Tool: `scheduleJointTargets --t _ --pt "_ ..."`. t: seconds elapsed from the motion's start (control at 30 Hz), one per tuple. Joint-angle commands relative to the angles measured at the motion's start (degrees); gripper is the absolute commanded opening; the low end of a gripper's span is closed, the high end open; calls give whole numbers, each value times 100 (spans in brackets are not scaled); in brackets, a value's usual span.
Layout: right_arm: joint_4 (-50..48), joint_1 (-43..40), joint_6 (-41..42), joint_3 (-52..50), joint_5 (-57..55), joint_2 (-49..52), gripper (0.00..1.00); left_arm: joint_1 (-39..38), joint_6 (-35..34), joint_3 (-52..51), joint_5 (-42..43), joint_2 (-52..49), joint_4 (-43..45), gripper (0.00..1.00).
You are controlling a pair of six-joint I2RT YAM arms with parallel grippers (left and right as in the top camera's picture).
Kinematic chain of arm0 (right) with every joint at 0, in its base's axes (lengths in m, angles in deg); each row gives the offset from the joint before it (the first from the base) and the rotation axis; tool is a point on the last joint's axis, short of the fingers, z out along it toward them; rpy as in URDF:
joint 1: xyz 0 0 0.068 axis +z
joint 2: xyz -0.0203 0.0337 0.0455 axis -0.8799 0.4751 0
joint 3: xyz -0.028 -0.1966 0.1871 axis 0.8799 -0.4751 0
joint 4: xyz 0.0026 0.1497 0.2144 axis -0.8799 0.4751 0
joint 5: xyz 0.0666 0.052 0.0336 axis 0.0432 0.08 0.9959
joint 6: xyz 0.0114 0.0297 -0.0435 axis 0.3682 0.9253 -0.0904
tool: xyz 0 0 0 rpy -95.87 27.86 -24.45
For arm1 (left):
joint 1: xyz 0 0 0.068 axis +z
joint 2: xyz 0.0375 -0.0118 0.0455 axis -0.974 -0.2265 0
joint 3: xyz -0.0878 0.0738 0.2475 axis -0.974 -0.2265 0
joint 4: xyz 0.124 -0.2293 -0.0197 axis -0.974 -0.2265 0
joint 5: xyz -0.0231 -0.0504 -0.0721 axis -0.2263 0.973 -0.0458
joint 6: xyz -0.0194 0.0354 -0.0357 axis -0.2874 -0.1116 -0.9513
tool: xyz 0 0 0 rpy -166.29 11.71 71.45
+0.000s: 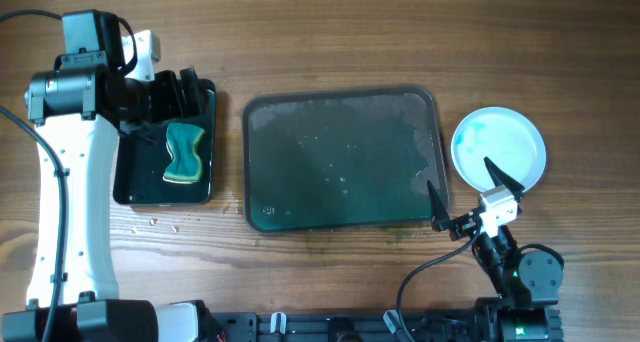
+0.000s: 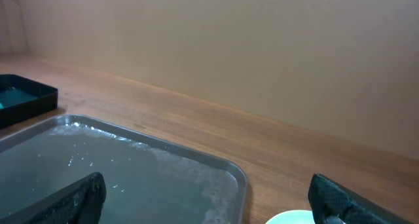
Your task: Clean dirty plates on tray and stack at the side
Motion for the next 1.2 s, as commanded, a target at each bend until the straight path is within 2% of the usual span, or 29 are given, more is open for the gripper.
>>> scheduleJointTargets --t 0.0,0.27,0.4,0.53,0.63,0.77,0.87,1.07,1.17 --pt "-35 33 -55 -13 146 -94 100 -4 90 81 68 15 13 100" --pt "-37 33 -55 -13 146 -94 100 -7 90 81 70 125 13 100" --pt "-37 33 -55 -13 146 -94 100 -26 92 2 -203 925 -31 100" --pt "-37 33 -55 -13 146 -94 100 -26 92 -411 -365 2210 66 100" --pt "-37 33 -55 -13 146 -94 100 -28 87 -1281 -358 3399 1064 100" --pt "-35 33 -55 -13 146 -94 100 -149 90 -3445 -365 5455 3145 100" --pt "-35 33 -55 -13 146 -94 100 -310 87 -4787 -409 6760 3895 100" --pt "-35 33 -55 -13 146 -94 100 -634 13 -6808 -713 8417 5202 100" --pt "-35 33 -55 -13 146 -94 100 -667 -452 -7558 -1062 8701 5908 100"
